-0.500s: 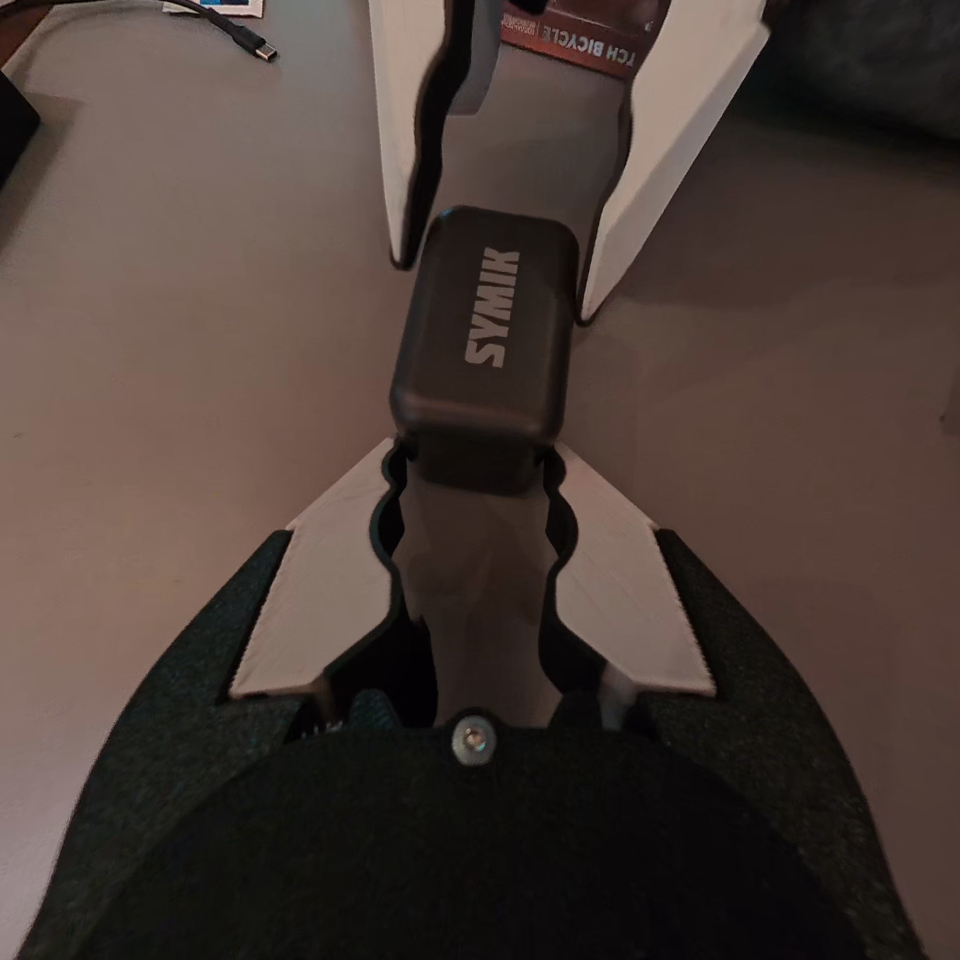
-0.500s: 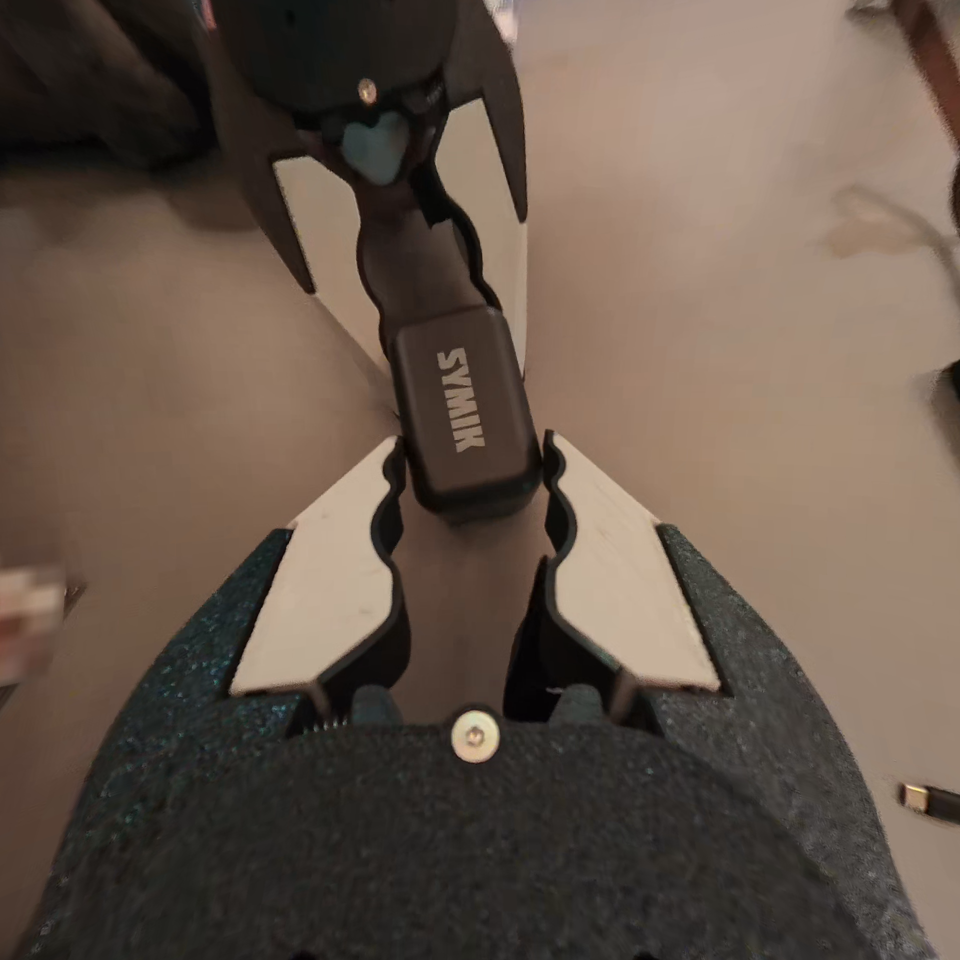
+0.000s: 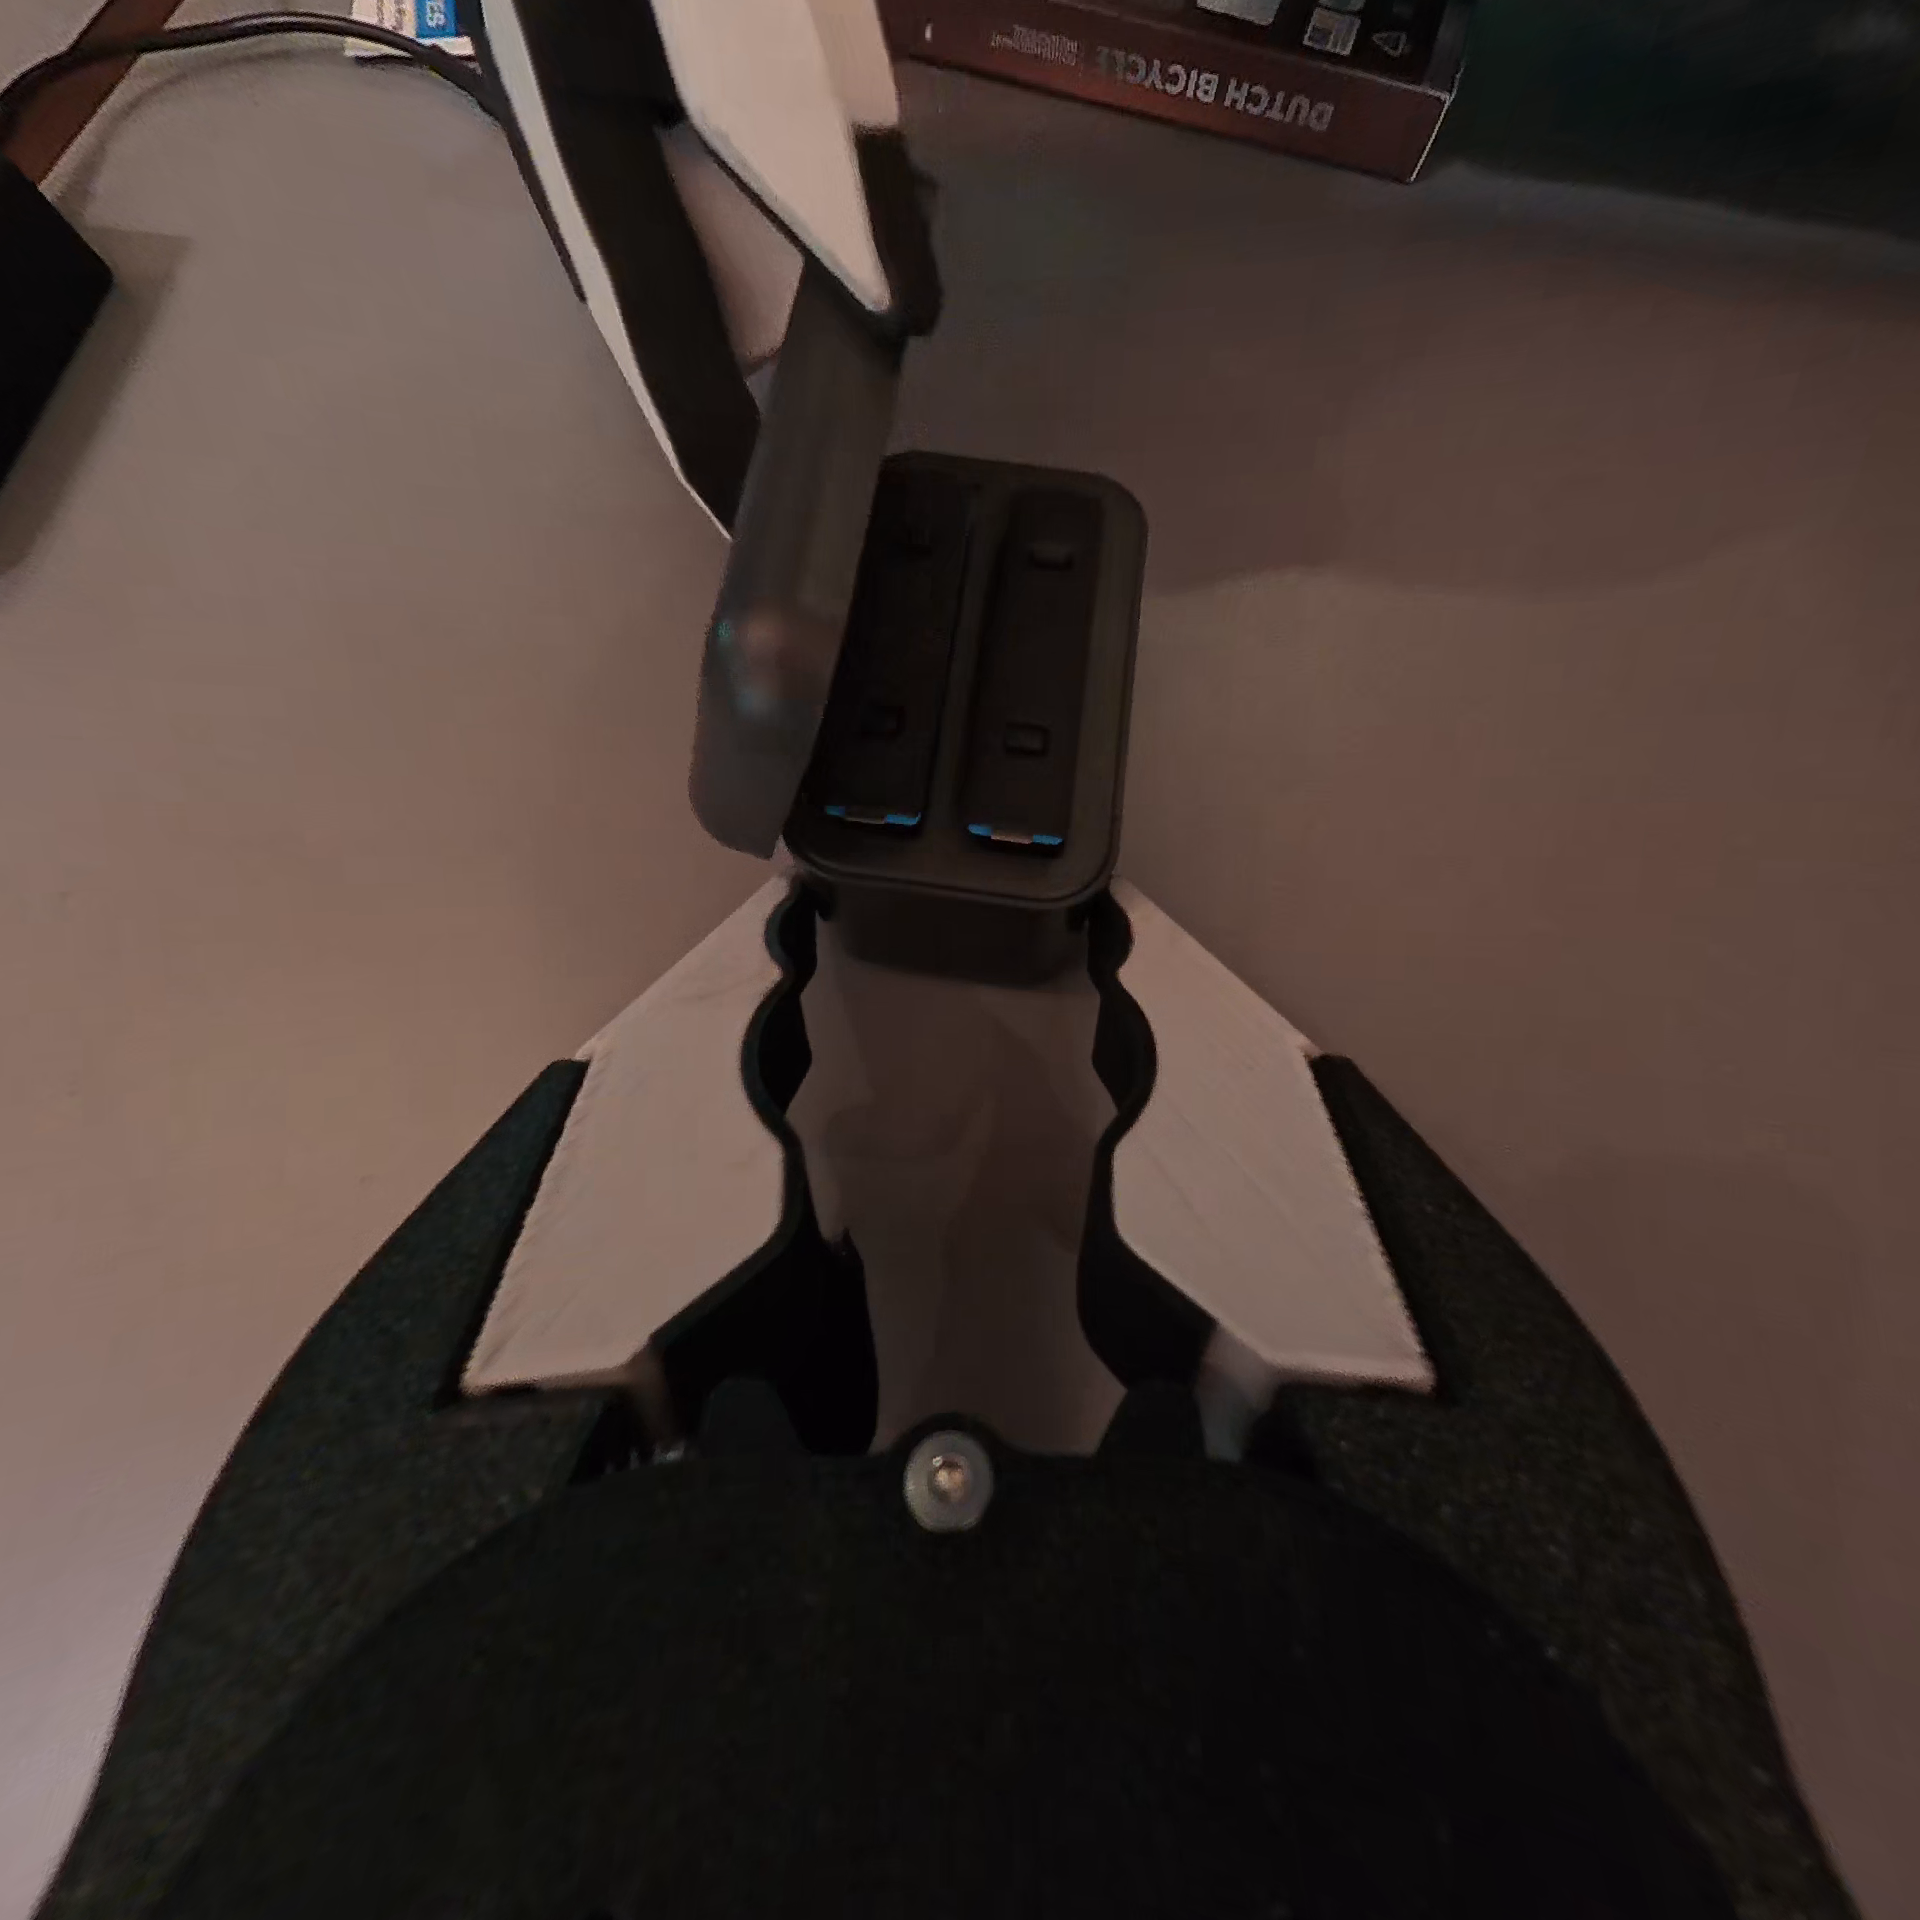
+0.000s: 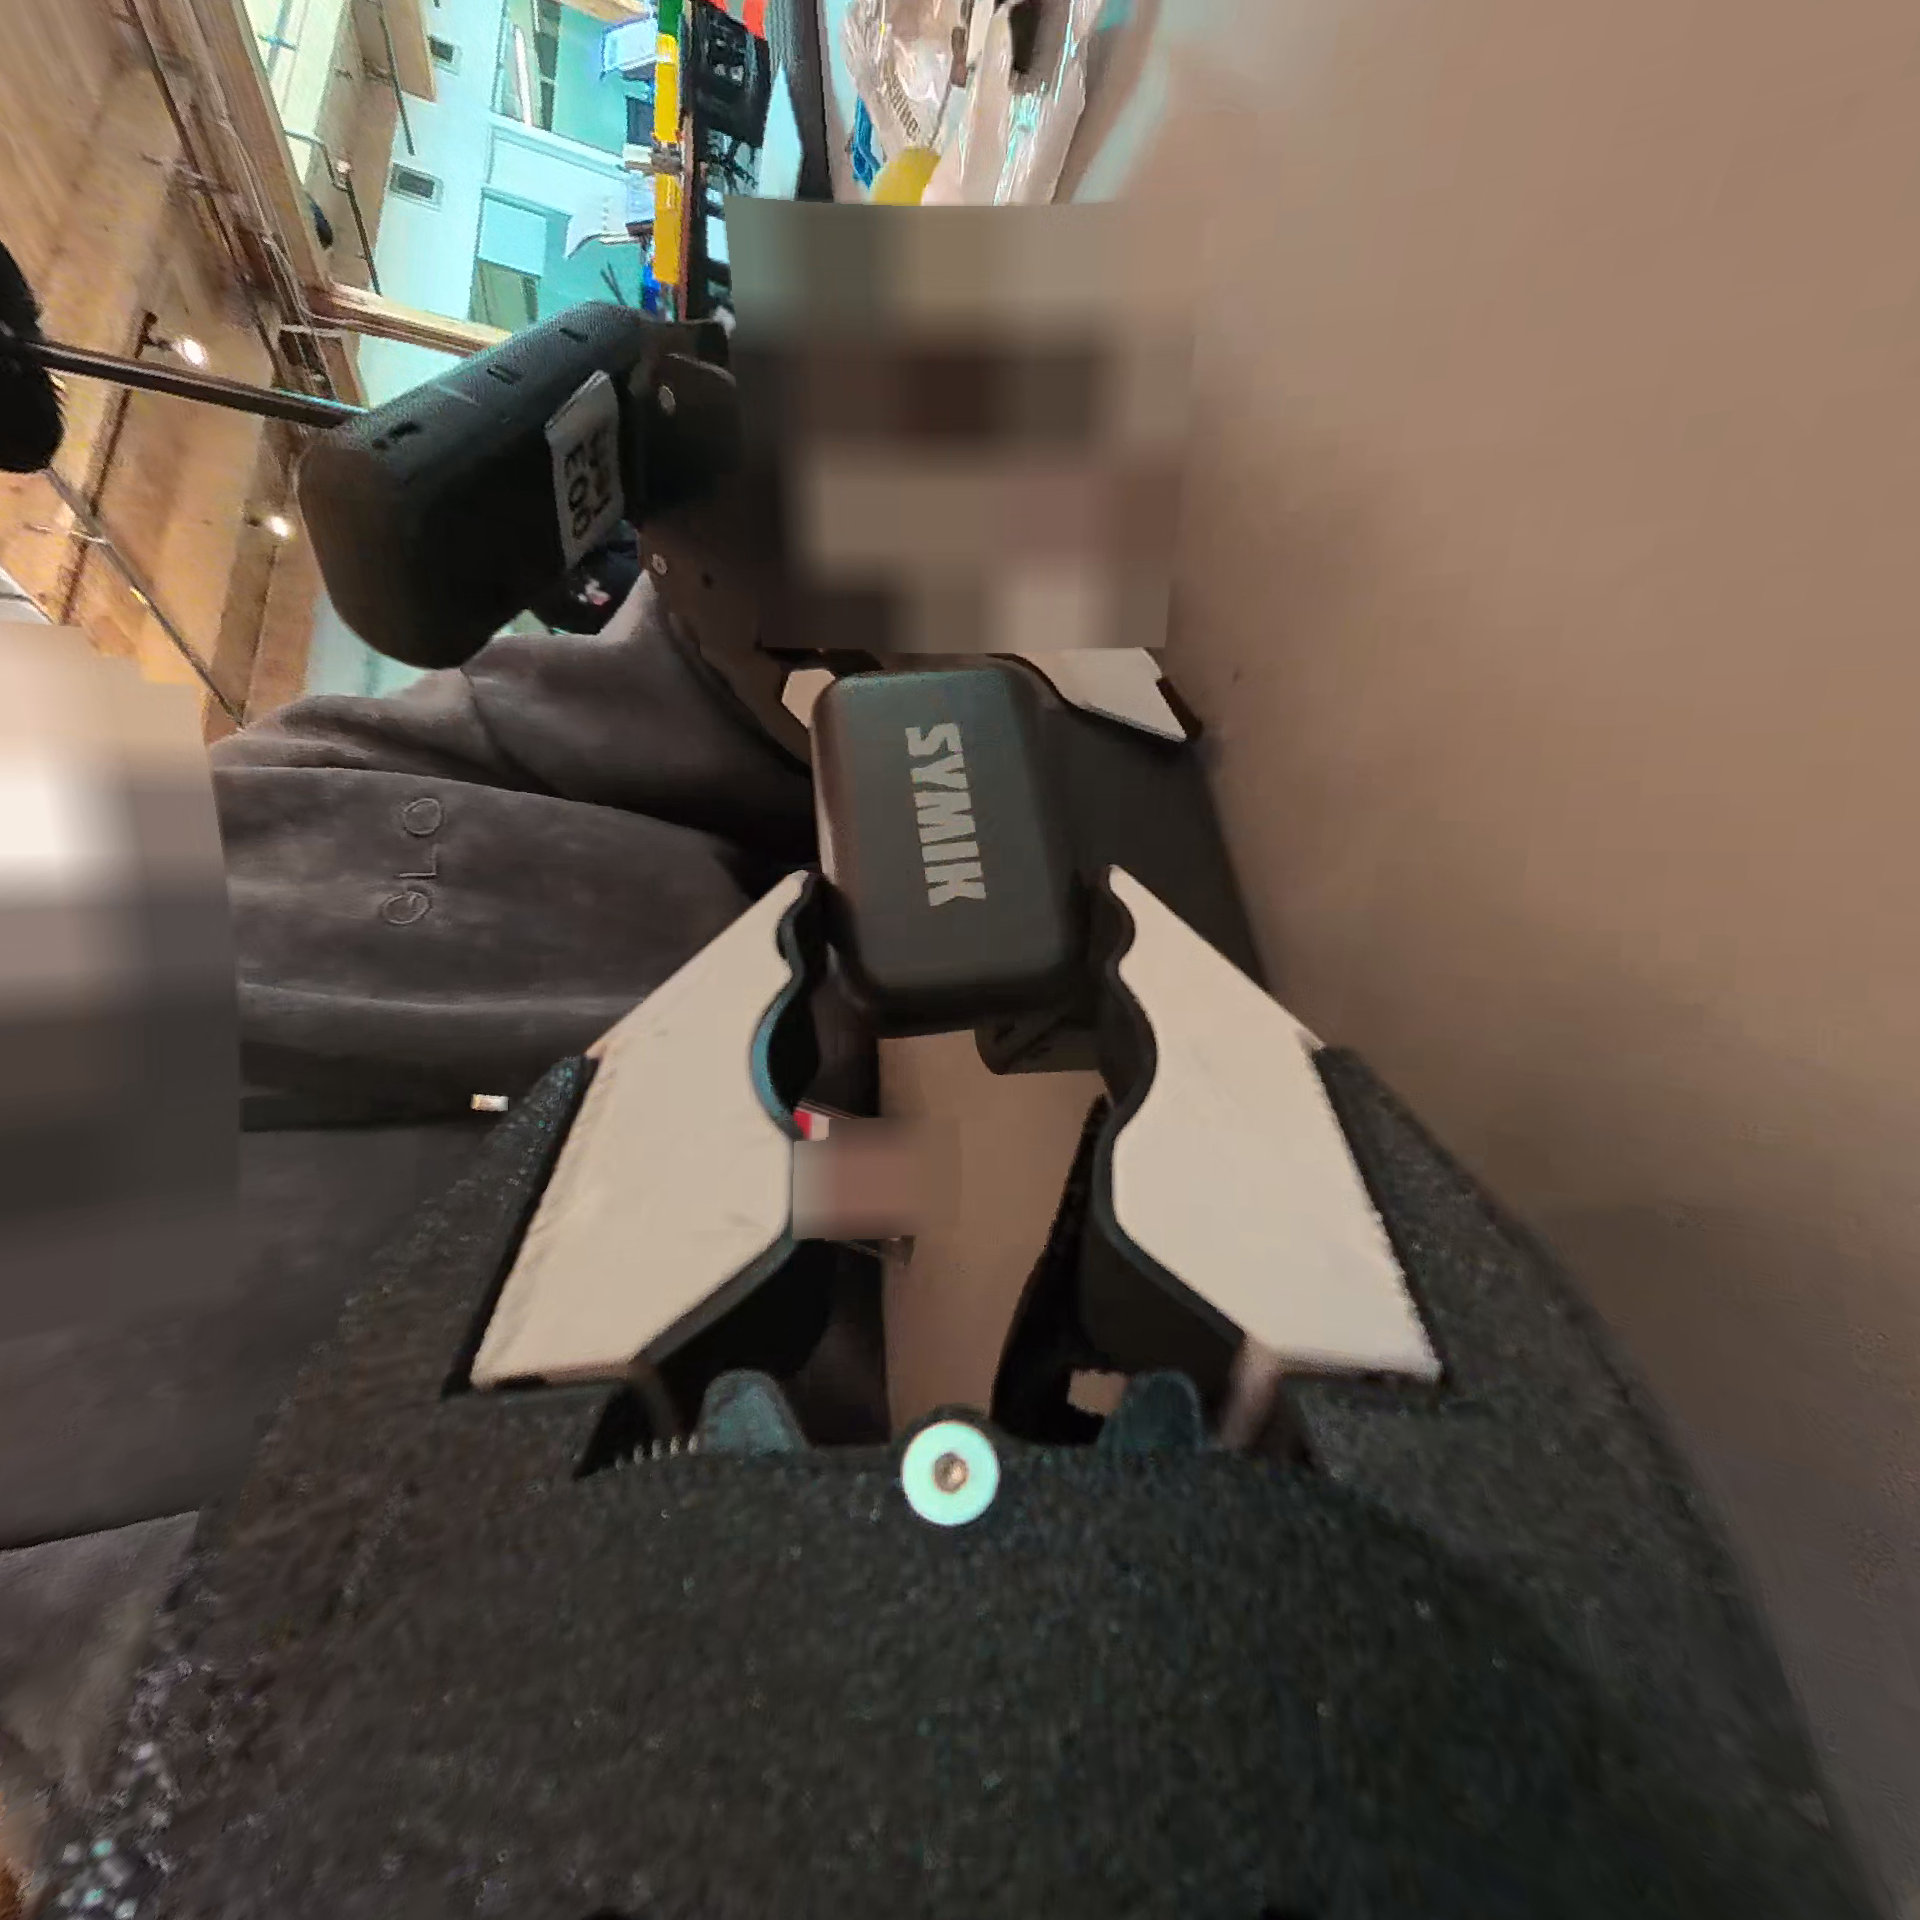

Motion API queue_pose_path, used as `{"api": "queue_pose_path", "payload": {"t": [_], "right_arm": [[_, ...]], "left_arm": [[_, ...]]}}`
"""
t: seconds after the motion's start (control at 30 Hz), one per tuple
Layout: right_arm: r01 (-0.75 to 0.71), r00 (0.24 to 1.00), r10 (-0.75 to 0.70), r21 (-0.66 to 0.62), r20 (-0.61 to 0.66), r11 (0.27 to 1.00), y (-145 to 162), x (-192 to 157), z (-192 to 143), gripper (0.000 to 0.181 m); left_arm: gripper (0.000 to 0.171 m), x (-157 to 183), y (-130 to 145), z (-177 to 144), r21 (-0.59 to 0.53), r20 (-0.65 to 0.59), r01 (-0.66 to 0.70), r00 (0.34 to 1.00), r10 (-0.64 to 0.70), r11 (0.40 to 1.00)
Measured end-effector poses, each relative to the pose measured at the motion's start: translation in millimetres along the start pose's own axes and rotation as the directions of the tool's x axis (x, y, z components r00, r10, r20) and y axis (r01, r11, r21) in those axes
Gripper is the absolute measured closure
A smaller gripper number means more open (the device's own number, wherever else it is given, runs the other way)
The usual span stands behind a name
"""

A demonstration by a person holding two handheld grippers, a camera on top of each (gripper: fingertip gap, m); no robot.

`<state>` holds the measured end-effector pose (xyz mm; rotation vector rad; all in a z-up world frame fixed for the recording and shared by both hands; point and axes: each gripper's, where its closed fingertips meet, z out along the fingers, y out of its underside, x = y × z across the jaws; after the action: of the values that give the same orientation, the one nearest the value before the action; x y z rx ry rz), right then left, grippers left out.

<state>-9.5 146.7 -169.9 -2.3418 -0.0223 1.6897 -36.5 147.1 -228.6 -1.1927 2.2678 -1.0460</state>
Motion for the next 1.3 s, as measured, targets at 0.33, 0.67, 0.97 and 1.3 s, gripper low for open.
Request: {"api": "queue_pose_path", "payload": {"t": [0.33,0.67,0.97,1.3], "right_arm": [[-0.160,0.987,0.160,0.101,0.007,0.982,-17.7,-2.6,-27.7,0.131],[0.627,0.537,0.005,0.403,-0.844,0.666,7.3,-28.5,-36.2,0.119],[0.692,0.353,0.099,0.331,-0.930,0.642,14.2,7.7,-13.9,0.115],[0.744,0.313,0.033,0.267,-0.949,0.613,12.4,14.8,-5.9,0.121]], "left_arm": [[0.119,0.6,-0.2,0.2,0.000,0.015,0.020,1.000,-0.020,1.000],[0.119,-5.8,-14.2,12.0,0.129,0.314,0.419,0.843,-0.438,0.899],[0.119,-2.7,-15.5,17.2,0.106,0.428,0.381,0.816,-0.388,0.918],[0.119,-2.6,-15.5,17.4,0.105,0.427,0.380,0.817,-0.387,0.919]]}}
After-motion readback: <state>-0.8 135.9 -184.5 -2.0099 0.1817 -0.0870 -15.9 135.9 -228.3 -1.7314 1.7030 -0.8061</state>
